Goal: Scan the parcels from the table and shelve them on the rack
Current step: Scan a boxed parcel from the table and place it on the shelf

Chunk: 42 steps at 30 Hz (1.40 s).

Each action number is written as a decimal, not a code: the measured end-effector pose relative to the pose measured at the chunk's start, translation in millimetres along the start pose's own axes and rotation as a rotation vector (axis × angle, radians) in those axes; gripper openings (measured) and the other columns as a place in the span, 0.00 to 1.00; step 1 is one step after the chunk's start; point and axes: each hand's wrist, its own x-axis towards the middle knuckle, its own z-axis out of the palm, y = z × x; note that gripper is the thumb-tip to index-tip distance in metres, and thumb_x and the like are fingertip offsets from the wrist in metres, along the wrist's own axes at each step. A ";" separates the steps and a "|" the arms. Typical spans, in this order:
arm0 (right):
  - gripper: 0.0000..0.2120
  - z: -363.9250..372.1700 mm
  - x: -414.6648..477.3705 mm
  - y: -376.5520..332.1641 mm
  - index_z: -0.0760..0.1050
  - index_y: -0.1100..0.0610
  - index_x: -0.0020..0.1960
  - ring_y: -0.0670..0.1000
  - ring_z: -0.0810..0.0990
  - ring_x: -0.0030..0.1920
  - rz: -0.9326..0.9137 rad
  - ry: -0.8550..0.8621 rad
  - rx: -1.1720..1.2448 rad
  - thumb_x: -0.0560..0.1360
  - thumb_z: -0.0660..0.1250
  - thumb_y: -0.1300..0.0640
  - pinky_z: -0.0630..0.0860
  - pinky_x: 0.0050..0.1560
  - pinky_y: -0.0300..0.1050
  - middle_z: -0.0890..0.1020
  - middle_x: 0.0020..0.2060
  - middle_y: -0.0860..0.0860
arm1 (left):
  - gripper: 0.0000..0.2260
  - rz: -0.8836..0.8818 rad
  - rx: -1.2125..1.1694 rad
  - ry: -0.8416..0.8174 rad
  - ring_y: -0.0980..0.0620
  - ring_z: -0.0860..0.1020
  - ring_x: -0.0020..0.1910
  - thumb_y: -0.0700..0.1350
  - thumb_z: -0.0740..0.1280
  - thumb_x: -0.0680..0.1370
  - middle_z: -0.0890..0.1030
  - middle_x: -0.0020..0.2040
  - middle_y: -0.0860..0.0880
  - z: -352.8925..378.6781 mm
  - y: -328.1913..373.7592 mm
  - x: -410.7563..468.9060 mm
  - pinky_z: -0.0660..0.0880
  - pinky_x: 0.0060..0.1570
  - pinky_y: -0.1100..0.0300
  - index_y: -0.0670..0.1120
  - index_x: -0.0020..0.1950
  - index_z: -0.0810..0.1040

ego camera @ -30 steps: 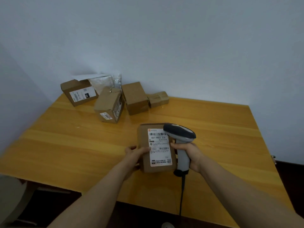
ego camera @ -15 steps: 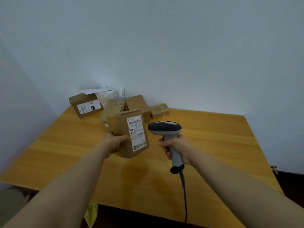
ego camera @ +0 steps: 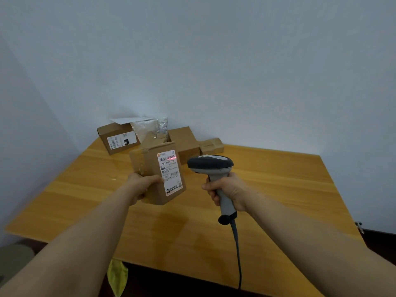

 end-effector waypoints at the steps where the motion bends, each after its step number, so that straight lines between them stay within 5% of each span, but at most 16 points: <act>1: 0.11 1.2 -0.7 -0.6 0.74 0.58 0.33 0.49 0.71 0.22 -0.003 0.004 -0.003 0.68 0.74 0.66 0.71 0.27 0.40 0.75 0.24 0.53 | 0.23 0.003 0.000 0.001 0.46 0.70 0.52 0.42 0.76 0.70 0.73 0.50 0.48 -1.6 -0.7 0.2 0.70 0.45 0.51 0.47 0.58 0.68; 19: 0.10 35.1 -22.1 -4.7 0.75 0.60 0.33 0.50 0.71 0.22 -0.032 0.052 -0.080 0.68 0.74 0.66 0.70 0.27 0.40 0.76 0.24 0.54 | 0.27 0.020 0.016 -0.004 0.45 0.70 0.53 0.42 0.76 0.69 0.73 0.54 0.47 -37.2 -21.8 -8.8 0.70 0.47 0.50 0.44 0.64 0.69; 22: 0.07 42.5 -27.7 -1.9 0.77 0.62 0.41 0.50 0.74 0.23 -0.045 0.071 -0.035 0.68 0.75 0.65 0.72 0.27 0.40 0.81 0.28 0.56 | 0.28 0.010 0.020 -0.024 0.45 0.70 0.56 0.45 0.76 0.69 0.73 0.56 0.47 -45.1 -26.2 -12.5 0.72 0.51 0.48 0.45 0.65 0.68; 25: 0.14 48.7 -30.7 5.0 0.75 0.61 0.48 0.52 0.80 0.28 -0.048 0.130 0.015 0.66 0.76 0.66 0.74 0.29 0.42 0.84 0.39 0.60 | 0.27 -0.005 -0.006 -0.107 0.45 0.73 0.59 0.48 0.76 0.69 0.75 0.60 0.46 -54.9 -32.8 -19.7 0.76 0.53 0.48 0.44 0.64 0.70; 30: 0.12 65.0 -32.2 22.3 0.78 0.59 0.50 0.52 0.86 0.38 -0.057 0.240 0.042 0.69 0.74 0.67 0.77 0.32 0.42 0.85 0.42 0.57 | 0.24 -0.030 -0.129 -0.264 0.44 0.77 0.56 0.52 0.72 0.71 0.78 0.58 0.44 -67.1 -56.0 -50.1 0.75 0.57 0.46 0.46 0.64 0.73; 37: 0.13 111.1 -67.7 44.2 0.78 0.59 0.51 0.53 0.83 0.39 -0.043 0.121 0.045 0.68 0.76 0.66 0.76 0.30 0.43 0.84 0.43 0.54 | 0.20 -0.058 -0.251 -0.210 0.46 0.77 0.53 0.57 0.68 0.73 0.79 0.54 0.44 -85.5 -95.1 -127.7 0.76 0.48 0.47 0.47 0.60 0.77; 42: 0.12 128.4 -122.3 83.1 0.79 0.60 0.47 0.51 0.83 0.33 -0.036 0.006 0.033 0.67 0.74 0.70 0.76 0.30 0.43 0.85 0.36 0.53 | 0.27 -0.050 -0.301 -0.186 0.46 0.81 0.50 0.55 0.74 0.62 0.83 0.53 0.48 -90.3 -140.5 -214.1 0.75 0.55 0.46 0.58 0.62 0.75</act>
